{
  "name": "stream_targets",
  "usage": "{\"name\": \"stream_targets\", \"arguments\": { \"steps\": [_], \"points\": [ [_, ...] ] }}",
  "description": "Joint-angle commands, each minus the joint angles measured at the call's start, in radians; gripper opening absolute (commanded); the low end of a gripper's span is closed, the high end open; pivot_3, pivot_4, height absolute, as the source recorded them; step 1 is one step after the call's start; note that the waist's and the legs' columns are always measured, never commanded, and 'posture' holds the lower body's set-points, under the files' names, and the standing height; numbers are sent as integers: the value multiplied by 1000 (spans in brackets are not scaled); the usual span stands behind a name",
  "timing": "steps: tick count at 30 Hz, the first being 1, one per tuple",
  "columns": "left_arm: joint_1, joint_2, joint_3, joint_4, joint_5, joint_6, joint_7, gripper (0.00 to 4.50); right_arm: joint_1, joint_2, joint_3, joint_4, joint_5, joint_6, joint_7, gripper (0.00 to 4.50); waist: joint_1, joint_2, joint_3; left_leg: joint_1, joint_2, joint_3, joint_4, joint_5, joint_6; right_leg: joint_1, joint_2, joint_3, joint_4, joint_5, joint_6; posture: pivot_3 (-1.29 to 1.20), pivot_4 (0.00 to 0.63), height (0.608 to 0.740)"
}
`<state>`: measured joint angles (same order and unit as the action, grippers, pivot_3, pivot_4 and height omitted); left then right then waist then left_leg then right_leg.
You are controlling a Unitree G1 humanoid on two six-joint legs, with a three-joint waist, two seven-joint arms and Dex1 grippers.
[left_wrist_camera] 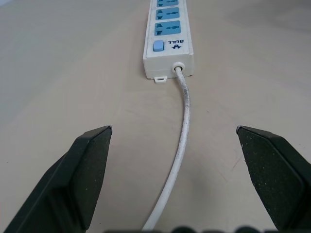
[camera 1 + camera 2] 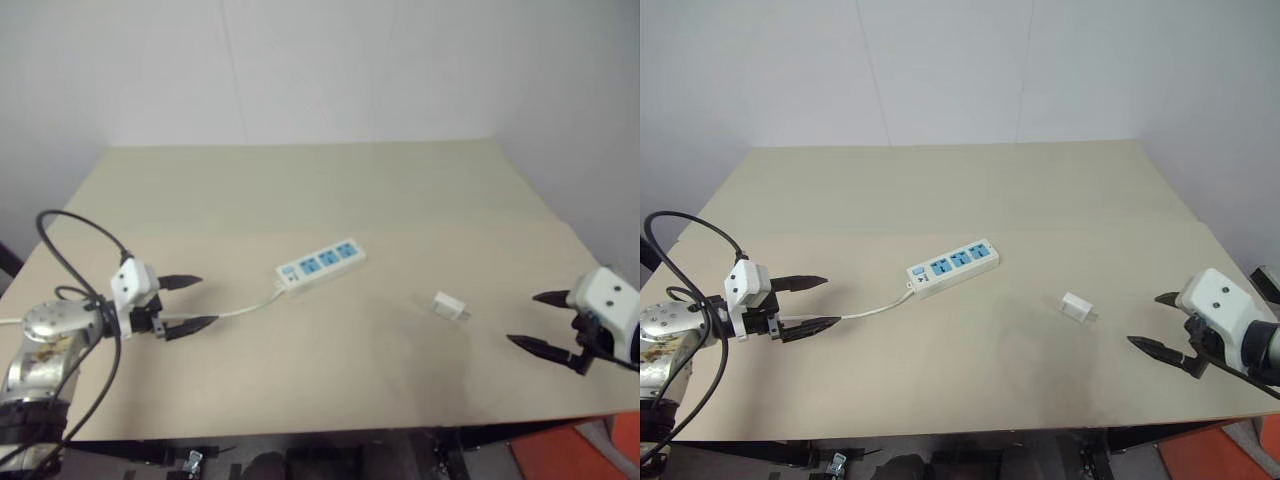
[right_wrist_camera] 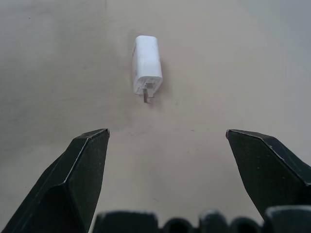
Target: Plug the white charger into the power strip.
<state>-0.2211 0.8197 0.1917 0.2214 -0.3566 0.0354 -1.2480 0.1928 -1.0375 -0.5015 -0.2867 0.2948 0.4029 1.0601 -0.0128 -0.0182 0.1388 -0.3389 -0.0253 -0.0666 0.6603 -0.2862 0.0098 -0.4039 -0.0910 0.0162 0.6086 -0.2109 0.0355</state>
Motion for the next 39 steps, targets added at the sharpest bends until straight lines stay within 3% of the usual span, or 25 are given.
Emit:
{"name": "stream_targets", "arguments": {
  "steps": [1, 13, 19, 22, 28, 33, 39],
  "points": [
    [0, 4, 12, -13, -13, -7, 0, 4485, -17, 2, -10, -11, -1, -23, -12, 4500, 0, 0, 0, 0, 0, 0, 0, 0, 0, 0, 0, 0, 0, 0, 0, 0, 150, 740],
    [-15, -10, 1, 2, -3, -20, 10, 4485, -10, 7, -13, -11, -1, -24, -11, 4500, 0, 0, 0, 0, 0, 0, 0, 0, 0, 0, 0, 0, 0, 0, 0, 0, 150, 740],
    [-78, -119, -24, 55, -39, -91, -38, 4485, -40, 5, 20, -27, -21, -31, -35, 4500, 3, 0, 0, 0, 0, 0, 0, 0, 0, 0, 0, 0, 0, 0, 0, 0, 150, 740],
    [-178, -196, -37, 172, -31, -131, -33, 4485, -74, 13, 50, -40, -16, -26, -53, 4500, 7, 0, 0, 1, -1, 0, 0, 0, 0, 1, 0, 0, 0, 0, 0, 0, 150, 740],
    [-434, -330, -66, 599, 49, -304, -36, 4485, -111, 39, 112, -96, -12, -4, -87, 4500, 10, -1, 0, 0, -3, 0, 0, 0, 0, 1, -1, 0, 0, 0, 0, 0, 150, 740],
    [-588, -382, -95, 846, 105, -360, -103, 4485, -127, 65, 151, -173, -3, 31, -130, 4500, 5, -3, 1, -2, -3, 0, 1, 0, 1, 0, -1, 0, 0, 0, 0, 0, 150, 740],
    [-673, -412, -111, 990, 174, -395, -96, 4485, -151, 108, 201, -264, -7, 91, -202, 4500, 1, -3, 1, -1, -3, 0, 1, 0, 1, 0, -1, 0, 0, 0, 1, 0, 150, 740]
  ]
}}
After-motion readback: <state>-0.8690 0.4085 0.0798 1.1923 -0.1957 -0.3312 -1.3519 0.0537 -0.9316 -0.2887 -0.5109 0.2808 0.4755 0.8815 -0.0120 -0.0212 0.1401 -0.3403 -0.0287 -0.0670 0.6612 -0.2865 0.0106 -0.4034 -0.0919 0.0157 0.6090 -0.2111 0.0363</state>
